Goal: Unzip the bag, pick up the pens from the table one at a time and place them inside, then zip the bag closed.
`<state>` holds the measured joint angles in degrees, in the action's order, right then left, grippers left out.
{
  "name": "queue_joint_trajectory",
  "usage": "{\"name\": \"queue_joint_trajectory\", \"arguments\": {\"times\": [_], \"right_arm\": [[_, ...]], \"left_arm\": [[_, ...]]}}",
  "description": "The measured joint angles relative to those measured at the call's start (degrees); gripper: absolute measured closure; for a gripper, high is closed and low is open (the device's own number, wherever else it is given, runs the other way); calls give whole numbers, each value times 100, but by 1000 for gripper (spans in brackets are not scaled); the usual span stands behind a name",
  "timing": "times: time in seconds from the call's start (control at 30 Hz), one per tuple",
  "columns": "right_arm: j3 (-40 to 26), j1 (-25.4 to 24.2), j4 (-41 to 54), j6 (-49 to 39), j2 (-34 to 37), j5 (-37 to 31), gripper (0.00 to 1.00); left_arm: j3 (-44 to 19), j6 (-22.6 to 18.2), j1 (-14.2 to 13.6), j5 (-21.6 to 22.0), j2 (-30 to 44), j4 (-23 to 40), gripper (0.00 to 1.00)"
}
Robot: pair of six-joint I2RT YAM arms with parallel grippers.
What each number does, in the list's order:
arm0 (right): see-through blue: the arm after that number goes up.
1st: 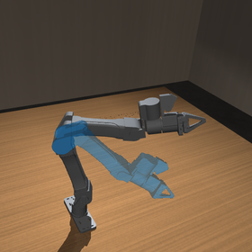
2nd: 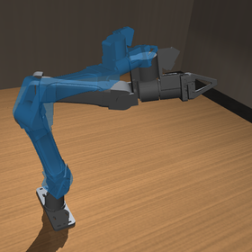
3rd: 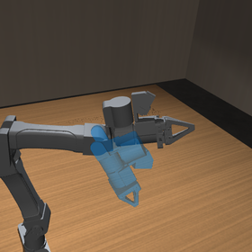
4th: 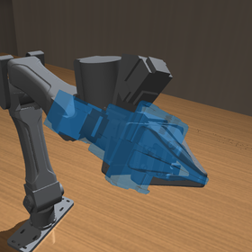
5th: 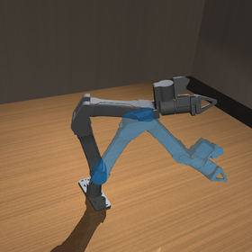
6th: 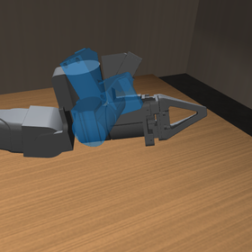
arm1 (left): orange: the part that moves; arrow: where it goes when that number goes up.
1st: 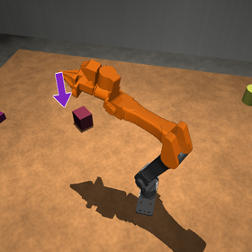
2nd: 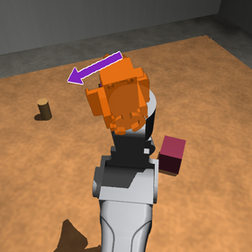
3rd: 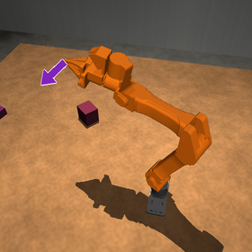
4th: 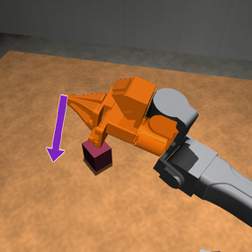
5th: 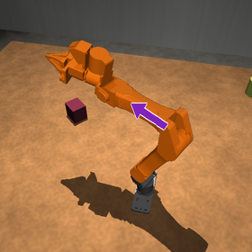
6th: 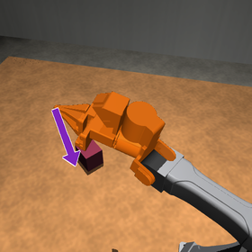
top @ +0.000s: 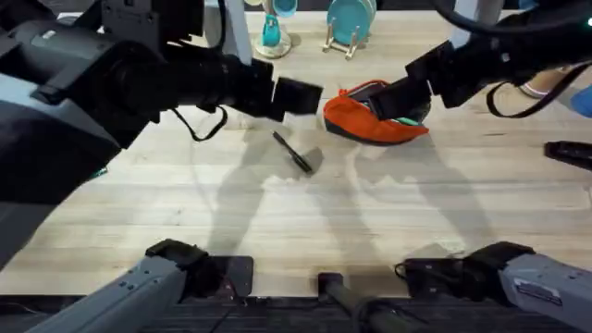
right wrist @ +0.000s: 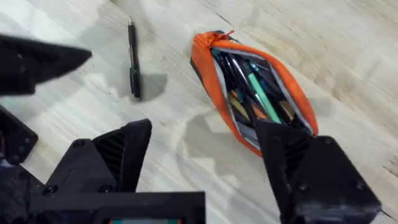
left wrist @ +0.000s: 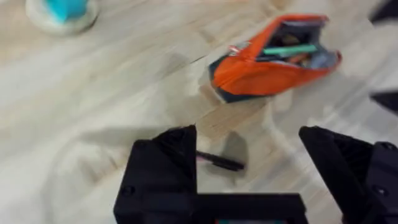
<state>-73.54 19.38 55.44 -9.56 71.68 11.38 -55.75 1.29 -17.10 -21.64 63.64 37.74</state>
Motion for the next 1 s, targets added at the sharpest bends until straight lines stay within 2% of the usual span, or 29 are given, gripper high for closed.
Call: {"name": "queue_joint_trajectory", "arguments": {"times": [0.17, 0.33, 0.43, 0.57, 0.8, 1.0], "right_arm": [[0, 0, 2, 17, 0, 0, 5], [0, 0, 2, 17, 0, 0, 5], [0, 0, 2, 17, 0, 0, 5], [0, 0, 2, 17, 0, 0, 5], [0, 0, 2, 16, 0, 0, 5], [0, 0, 2, 17, 0, 0, 5]], "left_arm": [[0, 1695, 0, 646, 0, 132, 6], [0, 3392, 0, 1262, 7, 565, 6], [-2, 4137, 0, 1372, 91, 574, 6], [-2, 4613, 0, 1397, 363, 631, 6], [-2, 4888, -26, 1375, 899, 637, 6], [-2, 5205, -284, 1378, 1416, 632, 5]]}}
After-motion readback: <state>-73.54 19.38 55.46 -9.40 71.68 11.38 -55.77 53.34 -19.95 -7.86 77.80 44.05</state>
